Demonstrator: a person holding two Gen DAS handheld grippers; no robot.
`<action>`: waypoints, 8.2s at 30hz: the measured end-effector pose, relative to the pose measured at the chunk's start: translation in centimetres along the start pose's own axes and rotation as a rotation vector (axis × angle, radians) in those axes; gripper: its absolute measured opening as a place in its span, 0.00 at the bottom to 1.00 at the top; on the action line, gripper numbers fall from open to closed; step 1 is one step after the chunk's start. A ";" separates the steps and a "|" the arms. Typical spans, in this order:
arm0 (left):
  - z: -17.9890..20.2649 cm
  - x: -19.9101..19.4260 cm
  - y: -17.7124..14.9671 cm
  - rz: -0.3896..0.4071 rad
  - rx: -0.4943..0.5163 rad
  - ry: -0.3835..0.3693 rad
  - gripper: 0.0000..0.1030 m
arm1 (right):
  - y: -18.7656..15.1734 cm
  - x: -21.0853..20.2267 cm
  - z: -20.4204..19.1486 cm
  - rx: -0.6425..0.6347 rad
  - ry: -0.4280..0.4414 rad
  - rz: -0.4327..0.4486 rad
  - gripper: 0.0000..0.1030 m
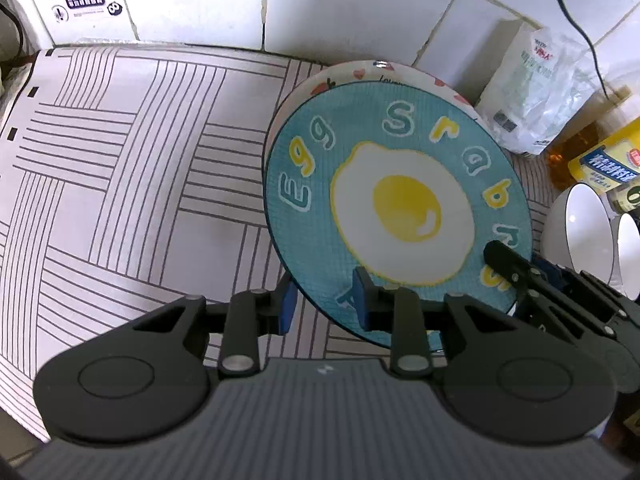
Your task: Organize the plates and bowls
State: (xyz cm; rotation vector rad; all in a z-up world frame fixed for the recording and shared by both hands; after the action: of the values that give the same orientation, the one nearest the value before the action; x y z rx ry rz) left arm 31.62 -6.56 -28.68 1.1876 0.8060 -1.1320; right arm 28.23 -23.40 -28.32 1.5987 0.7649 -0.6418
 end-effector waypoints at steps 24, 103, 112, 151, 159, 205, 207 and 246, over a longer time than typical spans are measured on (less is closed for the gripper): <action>1.6 -1.9 -1.3 0.038 0.088 0.016 0.29 | 0.0 1.0 -0.4 -0.102 -0.066 0.084 0.37; 33.1 0.9 -19.4 -0.026 0.596 -0.311 0.47 | -19.4 -14.6 20.2 0.085 -0.209 0.146 0.92; 32.3 1.7 -19.2 -0.022 0.610 -0.269 0.14 | -19.3 -14.1 19.9 0.132 -0.200 0.165 0.92; 5.6 -8.5 -13.2 0.131 0.225 -0.036 0.13 | -12.0 -11.6 -3.0 -0.290 0.166 0.185 0.91; 1.5 -6.8 -12.7 0.105 0.190 0.031 0.13 | -12.3 -8.6 -7.1 -0.345 0.221 0.159 0.91; 1.0 -8.9 -12.1 0.141 0.172 0.042 0.40 | -9.7 -12.5 -0.6 -0.139 0.163 0.225 0.91; 2.5 -8.8 -11.7 0.148 0.182 0.027 0.40 | -9.0 -13.2 0.9 -0.081 0.155 0.245 0.90; 20.9 3.7 -2.5 0.158 0.235 -0.126 0.32 | -5.4 -4.5 17.3 0.628 0.022 0.171 0.35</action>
State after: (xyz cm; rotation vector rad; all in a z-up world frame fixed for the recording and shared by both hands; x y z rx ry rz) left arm 28.58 -27.75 -28.08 1.3345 0.4834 -1.1802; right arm 21.33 -40.59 -30.96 2.2163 0.4498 -0.7859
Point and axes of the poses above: each gripper's, at about its wrist camera, not at the fingertips, and x roughly the way its jaws point, z to its right, y to its top, the point moved 9 cm from there along x, roughly the way its jaws point, and after that the axes turned 2 degrees about -x, right-handed, at the moved point
